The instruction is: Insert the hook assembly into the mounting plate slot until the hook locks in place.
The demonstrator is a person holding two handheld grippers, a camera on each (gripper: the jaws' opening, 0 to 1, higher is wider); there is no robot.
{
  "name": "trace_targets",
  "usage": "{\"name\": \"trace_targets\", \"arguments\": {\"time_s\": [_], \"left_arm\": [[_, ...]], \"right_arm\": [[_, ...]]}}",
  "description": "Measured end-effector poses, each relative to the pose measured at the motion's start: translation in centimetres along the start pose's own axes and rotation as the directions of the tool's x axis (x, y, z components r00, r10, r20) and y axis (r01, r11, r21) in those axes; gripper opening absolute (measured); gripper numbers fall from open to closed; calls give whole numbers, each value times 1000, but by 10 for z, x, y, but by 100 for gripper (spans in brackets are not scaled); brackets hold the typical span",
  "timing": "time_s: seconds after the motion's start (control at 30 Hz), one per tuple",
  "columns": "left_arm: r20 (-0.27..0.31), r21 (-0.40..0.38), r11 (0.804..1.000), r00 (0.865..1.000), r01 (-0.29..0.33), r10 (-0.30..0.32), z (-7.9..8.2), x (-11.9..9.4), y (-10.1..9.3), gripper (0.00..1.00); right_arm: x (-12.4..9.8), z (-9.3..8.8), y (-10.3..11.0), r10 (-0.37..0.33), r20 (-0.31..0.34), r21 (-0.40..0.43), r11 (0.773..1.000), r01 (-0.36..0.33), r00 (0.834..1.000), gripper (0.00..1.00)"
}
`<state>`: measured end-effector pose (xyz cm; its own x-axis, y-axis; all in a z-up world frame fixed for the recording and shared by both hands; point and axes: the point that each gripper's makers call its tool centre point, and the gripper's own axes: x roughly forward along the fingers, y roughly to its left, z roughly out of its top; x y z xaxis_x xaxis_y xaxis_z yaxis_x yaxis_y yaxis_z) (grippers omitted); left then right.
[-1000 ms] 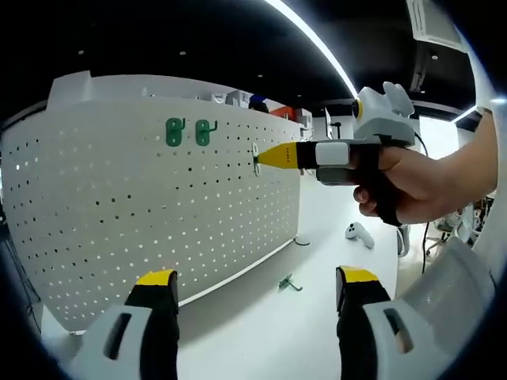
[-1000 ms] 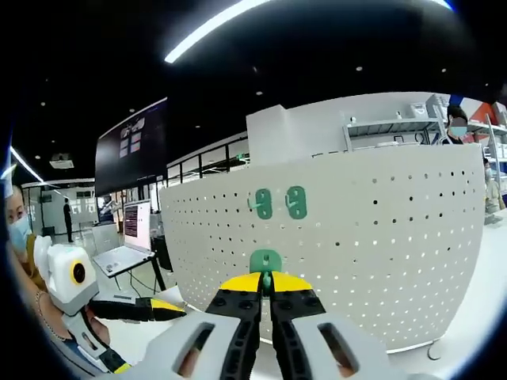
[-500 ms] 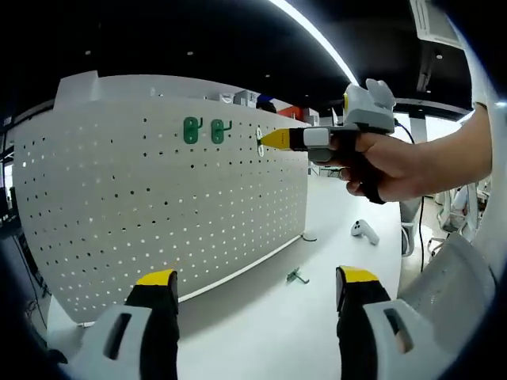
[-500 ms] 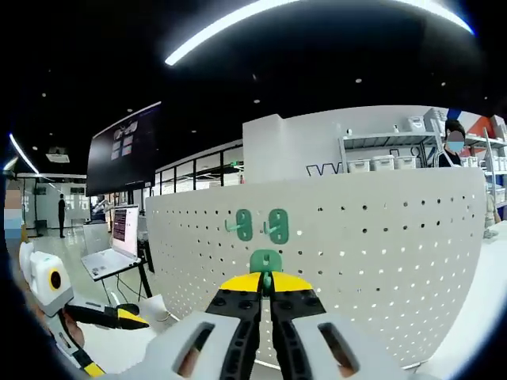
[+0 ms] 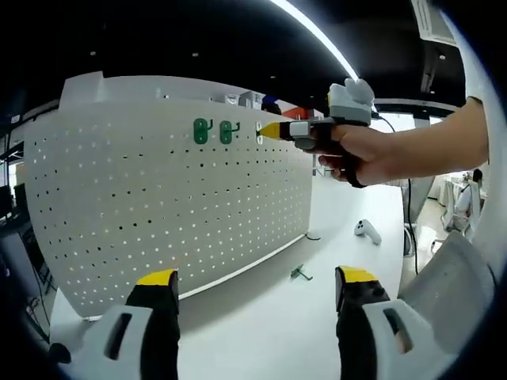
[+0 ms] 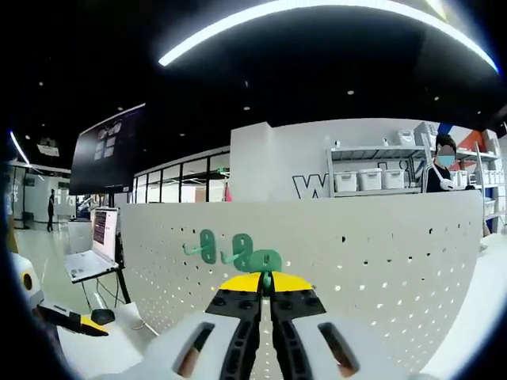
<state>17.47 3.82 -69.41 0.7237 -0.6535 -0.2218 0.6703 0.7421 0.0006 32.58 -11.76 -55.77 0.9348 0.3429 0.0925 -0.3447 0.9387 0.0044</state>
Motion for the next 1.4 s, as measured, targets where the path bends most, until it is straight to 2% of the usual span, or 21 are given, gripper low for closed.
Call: {"name": "trace_targets", "arguments": {"time_s": [0.3,0.73,0.8,0.87,0.93,1.0,1.1,1.4], "left_arm": [[-10,2,1000,1000,-17,17,-2,-3,6,82],[-27,7,1000,999,-23,23,-4,-4,7,80],[-31,25,1000,999,-17,18,-5,-4,6,80],[-35,35,999,999,-15,17,-6,-5,6,79],[-38,34,999,999,-16,17,-6,-5,6,79],[-32,29,999,999,-19,20,-5,-6,7,79],[-35,23,1000,999,-21,21,-6,-5,6,79],[-38,25,1000,999,-12,13,-7,-4,3,78]], "right_arm": [[17,7,-16,-16,4,-29,999,16,1000,0],[26,7,-18,-20,16,-28,999,20,1000,1],[27,9,-18,-25,33,59,998,23,999,1],[28,7,-18,-21,16,-19,1000,21,1000,1],[29,6,-17,-23,19,10,1000,23,1000,1],[29,6,-17,-27,16,-18,999,27,1000,1],[30,5,-17,-36,13,-4,999,36,999,1],[32,2,-17,-117,9,-17,993,117,993,1]]}}
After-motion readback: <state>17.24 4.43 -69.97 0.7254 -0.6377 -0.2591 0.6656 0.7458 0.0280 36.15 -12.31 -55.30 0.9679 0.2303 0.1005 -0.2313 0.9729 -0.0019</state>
